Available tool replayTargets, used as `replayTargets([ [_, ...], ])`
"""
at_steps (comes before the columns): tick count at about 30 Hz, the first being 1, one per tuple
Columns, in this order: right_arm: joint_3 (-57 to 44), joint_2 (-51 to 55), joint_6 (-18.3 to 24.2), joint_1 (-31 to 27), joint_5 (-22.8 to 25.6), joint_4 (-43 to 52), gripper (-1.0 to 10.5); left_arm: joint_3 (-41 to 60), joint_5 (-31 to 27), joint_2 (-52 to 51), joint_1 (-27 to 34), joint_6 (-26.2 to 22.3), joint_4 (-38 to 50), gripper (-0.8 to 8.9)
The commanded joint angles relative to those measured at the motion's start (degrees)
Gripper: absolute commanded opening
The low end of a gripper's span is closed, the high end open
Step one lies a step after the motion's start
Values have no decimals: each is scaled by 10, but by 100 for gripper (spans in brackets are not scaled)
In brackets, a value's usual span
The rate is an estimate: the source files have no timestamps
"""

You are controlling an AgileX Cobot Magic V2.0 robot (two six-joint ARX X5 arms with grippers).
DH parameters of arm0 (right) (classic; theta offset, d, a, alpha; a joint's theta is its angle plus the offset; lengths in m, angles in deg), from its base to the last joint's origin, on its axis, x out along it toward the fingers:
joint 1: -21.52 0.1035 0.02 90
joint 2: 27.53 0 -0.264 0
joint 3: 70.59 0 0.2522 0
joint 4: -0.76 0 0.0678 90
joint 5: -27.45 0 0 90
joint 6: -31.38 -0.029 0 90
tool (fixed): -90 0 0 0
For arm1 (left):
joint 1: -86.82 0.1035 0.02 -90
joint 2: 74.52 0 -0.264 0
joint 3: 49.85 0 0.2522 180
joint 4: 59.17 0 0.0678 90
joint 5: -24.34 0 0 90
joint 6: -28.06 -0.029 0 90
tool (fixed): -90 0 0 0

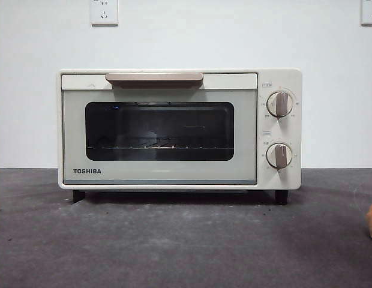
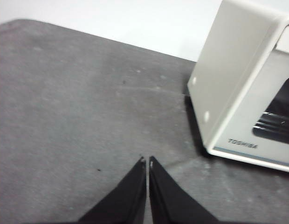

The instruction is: The left arm flap open the oven, the right arm pick bread and place it into oven, the left arm flap close the oven

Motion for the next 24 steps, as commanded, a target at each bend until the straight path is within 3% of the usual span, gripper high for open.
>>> replayTargets([
  [1, 12, 1, -82, 1, -3, 1, 12, -19, 8, 7, -7, 46, -3, 18],
  [5, 52, 0, -115, 5, -3, -11, 12, -61, 8, 27, -15, 79, -5, 18],
  [12, 184, -33, -120, 8, -10, -122, 12, -168, 15, 105, -23, 98, -61, 18],
  [20, 322, -114, -103, 8, -95, -239, 12, -330, 46, 228, -66, 31, -120, 18],
  [24, 382, -159, -61, 8, -136, -280, 12, -401, 72, 281, -110, 9, -154, 18],
])
